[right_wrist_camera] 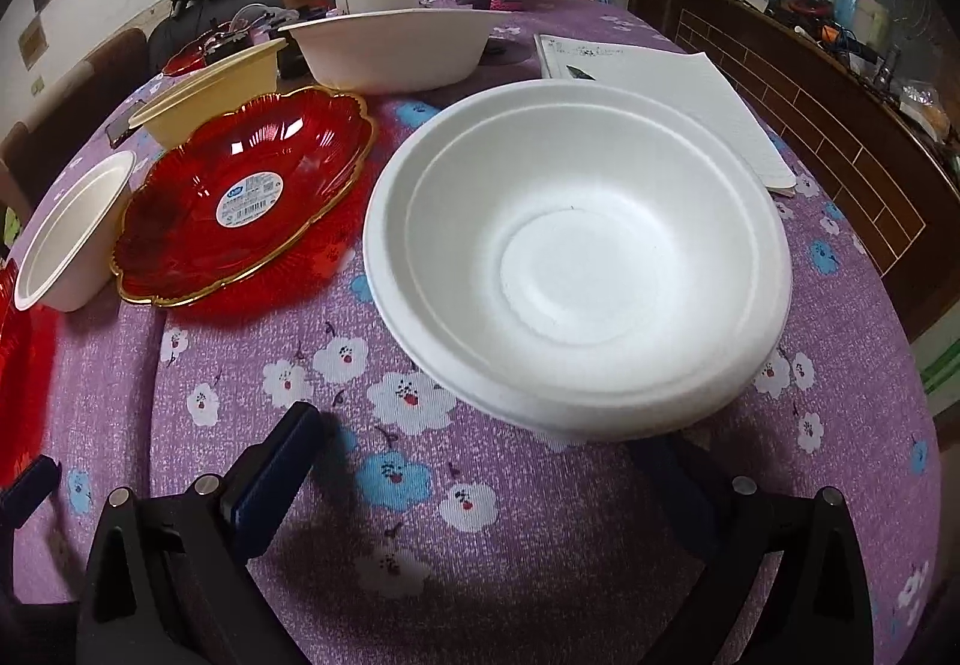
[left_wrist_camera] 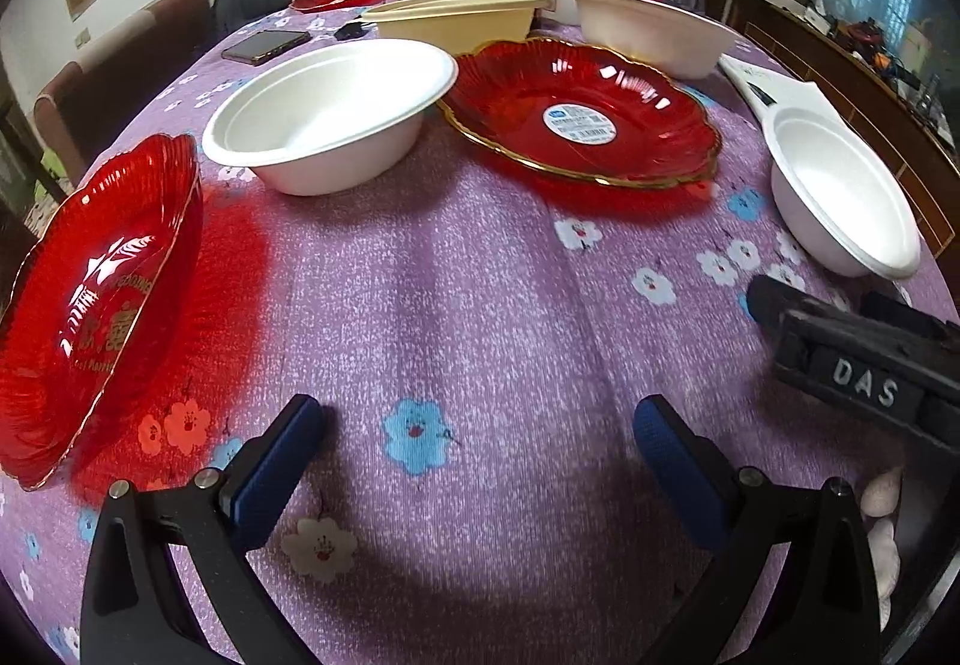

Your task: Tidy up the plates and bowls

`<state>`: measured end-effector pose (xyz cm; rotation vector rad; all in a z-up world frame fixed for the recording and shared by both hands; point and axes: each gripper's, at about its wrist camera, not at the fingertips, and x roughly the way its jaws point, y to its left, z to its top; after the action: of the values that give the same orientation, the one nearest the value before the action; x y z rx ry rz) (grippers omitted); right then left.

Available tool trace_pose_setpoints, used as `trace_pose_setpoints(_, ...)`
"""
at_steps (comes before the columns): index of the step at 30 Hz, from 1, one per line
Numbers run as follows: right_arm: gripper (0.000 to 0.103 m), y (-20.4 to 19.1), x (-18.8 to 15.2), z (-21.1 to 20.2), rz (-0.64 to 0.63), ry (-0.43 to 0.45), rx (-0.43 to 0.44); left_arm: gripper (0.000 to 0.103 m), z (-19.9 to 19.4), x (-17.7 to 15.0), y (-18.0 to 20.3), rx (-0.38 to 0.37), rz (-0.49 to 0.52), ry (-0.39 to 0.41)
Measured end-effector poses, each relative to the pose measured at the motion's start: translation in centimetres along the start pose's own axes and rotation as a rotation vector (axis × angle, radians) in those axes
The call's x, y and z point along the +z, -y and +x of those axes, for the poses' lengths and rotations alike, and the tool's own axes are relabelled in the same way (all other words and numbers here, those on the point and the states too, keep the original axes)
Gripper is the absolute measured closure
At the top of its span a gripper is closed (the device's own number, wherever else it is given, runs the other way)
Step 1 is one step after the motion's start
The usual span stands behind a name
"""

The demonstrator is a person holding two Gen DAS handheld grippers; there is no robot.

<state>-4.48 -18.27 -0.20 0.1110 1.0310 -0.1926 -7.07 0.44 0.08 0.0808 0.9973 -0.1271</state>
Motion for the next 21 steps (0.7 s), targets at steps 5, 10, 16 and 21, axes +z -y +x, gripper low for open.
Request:
trace_pose_setpoints(5,0.001,-0.1,-0.6,-0.4,-0.004,-0.006,0.001,0.008,-2.1,-1.3,-0.4,-0.061,0.014,0.043)
trace_pose_setpoints(10,0.001,0.0,-1.5,-1.0,-0.031,-0.012,0.017,0.008,-6.9,-2.7,-1.5,-0.073,0.005,0.187)
trace_pose_setpoints(16,0.001,0.0,-2.5,-1.7,-0.051,-0.007,0.03,0.007,-11.4,-3.4,-2.8,-0.031,0.016,0.341)
trace_pose_setpoints(21,0.001,-0.1,-3.1,-2.4,-0.082,-0.038,0.073,0.007,-14.8,-3.0,-5.3,-0.001,-0.045,0.461)
